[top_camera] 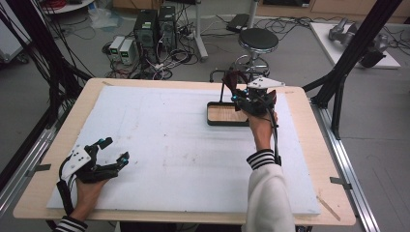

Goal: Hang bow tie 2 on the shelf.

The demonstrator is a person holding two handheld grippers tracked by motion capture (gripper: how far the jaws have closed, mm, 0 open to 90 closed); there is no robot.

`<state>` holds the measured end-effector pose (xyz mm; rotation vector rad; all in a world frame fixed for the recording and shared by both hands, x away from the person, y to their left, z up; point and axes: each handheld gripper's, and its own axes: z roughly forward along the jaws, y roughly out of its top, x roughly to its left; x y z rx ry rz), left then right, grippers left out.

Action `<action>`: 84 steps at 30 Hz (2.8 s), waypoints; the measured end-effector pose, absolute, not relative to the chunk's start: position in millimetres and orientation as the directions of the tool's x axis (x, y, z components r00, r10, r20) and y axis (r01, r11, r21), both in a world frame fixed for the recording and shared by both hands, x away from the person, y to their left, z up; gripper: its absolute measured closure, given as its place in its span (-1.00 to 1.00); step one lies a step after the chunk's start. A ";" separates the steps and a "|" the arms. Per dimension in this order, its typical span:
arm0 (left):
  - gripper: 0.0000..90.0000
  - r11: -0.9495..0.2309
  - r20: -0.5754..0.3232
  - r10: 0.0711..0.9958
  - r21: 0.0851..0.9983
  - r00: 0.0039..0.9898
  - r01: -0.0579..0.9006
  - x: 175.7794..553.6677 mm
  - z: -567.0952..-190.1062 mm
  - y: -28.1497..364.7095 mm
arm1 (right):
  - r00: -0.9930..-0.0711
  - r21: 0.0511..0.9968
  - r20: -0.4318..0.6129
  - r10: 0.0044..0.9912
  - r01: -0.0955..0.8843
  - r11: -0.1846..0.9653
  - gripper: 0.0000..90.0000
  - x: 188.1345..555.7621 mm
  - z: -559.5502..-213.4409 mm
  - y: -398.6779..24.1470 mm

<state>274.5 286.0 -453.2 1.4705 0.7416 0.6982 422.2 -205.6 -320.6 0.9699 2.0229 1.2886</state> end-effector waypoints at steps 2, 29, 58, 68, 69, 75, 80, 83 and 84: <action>-0.67 -0.008 -0.014 0.795 0.999 0.606 0.033 274.4 -453.2 285.9 | -0.586 0.919 -0.060 0.808 0.283 0.274 0.70 424.1 -321.0 -205.0; -0.67 -0.006 -0.016 0.795 0.999 0.606 0.034 274.6 -453.2 286.3 | -0.546 0.924 0.014 0.838 0.328 0.198 0.70 445.1 -338.0 -205.8; -0.67 -0.005 -0.017 0.795 0.999 0.606 0.034 274.6 -453.2 286.5 | -0.557 0.908 0.032 0.830 0.363 0.209 0.48 456.2 -350.9 -205.2; -0.67 -0.005 -0.016 0.796 0.999 0.605 0.034 274.5 -453.2 286.1 | -0.565 0.892 0.010 0.825 0.378 0.248 -0.18 453.5 -350.5 -200.6; -0.67 -0.005 -0.017 0.796 0.999 0.605 0.034 274.6 -453.2 285.9 | -0.568 0.892 0.007 0.823 0.375 0.252 -0.24 452.9 -350.2 -200.2; -0.67 -0.009 -0.013 0.796 0.999 0.605 0.034 274.3 -453.2 285.6 | -0.601 0.887 0.015 0.799 0.377 0.267 -0.45 439.2 -345.5 -196.4; -0.67 -0.011 -0.014 0.797 0.999 0.604 0.037 274.6 -453.0 285.8 | -0.637 0.901 0.046 0.769 0.359 0.244 -0.55 415.1 -347.3 -201.6; -0.67 -0.013 -0.012 0.796 0.999 0.605 0.037 274.6 -453.0 285.9 | -0.659 0.918 0.031 0.752 0.316 0.240 -0.59 393.7 -348.3 -208.8; -0.67 -0.012 -0.012 0.798 0.999 0.603 0.037 274.4 -453.0 285.9 | -0.664 0.923 0.032 0.747 0.306 0.233 -0.60 386.3 -348.4 -212.0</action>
